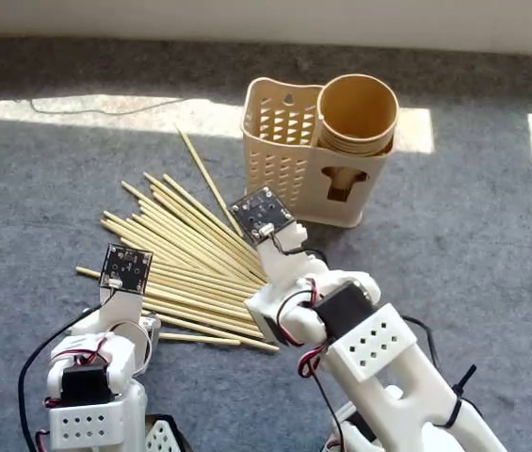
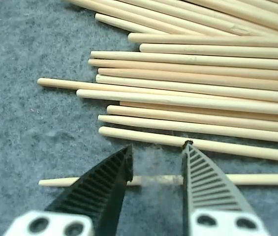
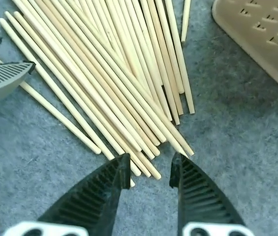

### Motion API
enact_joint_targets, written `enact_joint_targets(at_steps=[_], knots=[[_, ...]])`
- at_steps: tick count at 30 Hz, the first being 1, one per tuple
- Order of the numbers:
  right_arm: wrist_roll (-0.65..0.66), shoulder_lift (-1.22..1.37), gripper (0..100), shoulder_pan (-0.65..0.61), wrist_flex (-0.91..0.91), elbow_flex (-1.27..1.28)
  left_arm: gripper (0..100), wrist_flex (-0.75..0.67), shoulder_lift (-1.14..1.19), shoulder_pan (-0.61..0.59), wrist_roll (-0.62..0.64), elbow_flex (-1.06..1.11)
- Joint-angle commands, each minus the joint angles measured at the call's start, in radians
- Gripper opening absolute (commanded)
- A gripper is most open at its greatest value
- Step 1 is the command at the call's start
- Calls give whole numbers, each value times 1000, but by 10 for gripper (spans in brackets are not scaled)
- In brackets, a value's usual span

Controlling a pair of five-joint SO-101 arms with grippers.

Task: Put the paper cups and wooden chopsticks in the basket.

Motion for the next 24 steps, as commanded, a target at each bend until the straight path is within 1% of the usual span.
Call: enact_joint_targets(at_steps=[1,6,12,24], knots=[[12,31,145,-12,-44,-47,161,2,-5,18,3,21],[12,110,148,-12,-68,-87,161,2,-5,18,3,21],[12,266,149,-21,-87,-196,161,2,-5,18,3,21],[6,598,146,-24,-378,-343,161,2,-5,18,3,21]])
